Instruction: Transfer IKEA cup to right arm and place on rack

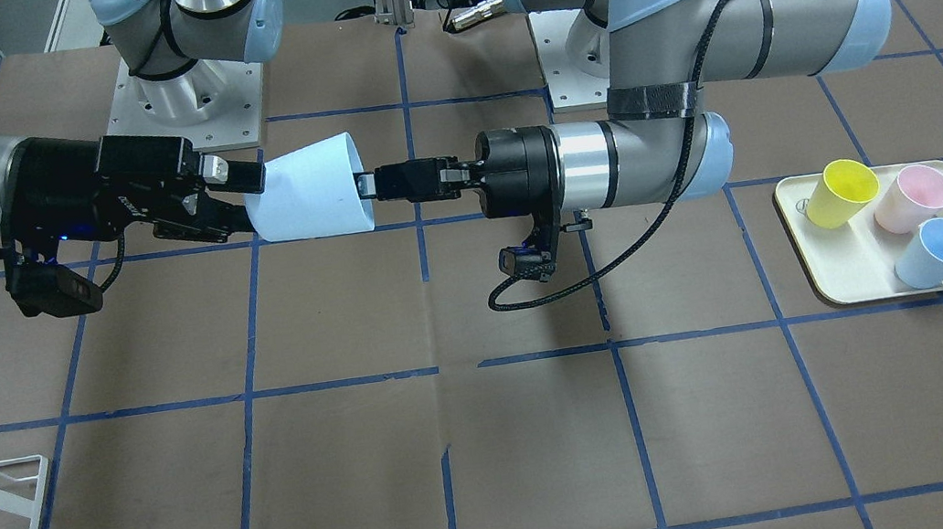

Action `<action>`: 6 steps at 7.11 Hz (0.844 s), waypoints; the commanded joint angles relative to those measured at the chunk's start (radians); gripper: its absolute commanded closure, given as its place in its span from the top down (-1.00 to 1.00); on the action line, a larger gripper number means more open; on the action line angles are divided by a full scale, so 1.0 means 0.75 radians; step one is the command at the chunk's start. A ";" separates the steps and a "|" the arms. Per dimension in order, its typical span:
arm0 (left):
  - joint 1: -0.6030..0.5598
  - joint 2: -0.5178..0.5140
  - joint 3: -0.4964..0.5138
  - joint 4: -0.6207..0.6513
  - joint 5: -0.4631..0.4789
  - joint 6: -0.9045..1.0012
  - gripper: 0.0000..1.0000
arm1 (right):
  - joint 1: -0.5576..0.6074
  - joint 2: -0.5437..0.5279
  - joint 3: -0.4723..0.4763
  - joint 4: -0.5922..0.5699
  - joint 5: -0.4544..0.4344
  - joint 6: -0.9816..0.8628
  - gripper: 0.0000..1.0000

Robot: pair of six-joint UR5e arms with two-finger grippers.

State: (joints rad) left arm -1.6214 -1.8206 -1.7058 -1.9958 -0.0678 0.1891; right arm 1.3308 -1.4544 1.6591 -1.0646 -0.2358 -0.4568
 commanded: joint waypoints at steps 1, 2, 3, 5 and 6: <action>0.000 0.000 0.000 0.000 -0.002 0.001 -1.00 | 0.009 0.006 -0.013 -0.004 0.003 0.022 0.92; 0.000 0.000 0.000 0.000 0.000 0.001 -1.00 | 0.007 0.006 -0.013 -0.002 0.005 0.020 0.67; 0.000 0.000 0.000 0.000 0.000 0.001 -1.00 | 0.007 0.006 -0.018 -0.004 0.005 0.020 0.46; 0.000 0.002 0.000 0.000 -0.002 -0.001 -1.00 | 0.005 0.006 -0.022 -0.002 0.008 0.022 0.18; 0.000 0.002 0.000 0.000 -0.002 -0.001 -1.00 | -0.001 0.006 -0.024 -0.002 0.006 0.022 0.05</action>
State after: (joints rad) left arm -1.6214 -1.8195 -1.7061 -1.9957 -0.0687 0.1888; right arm 1.3338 -1.4492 1.6431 -1.0666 -0.2311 -0.4408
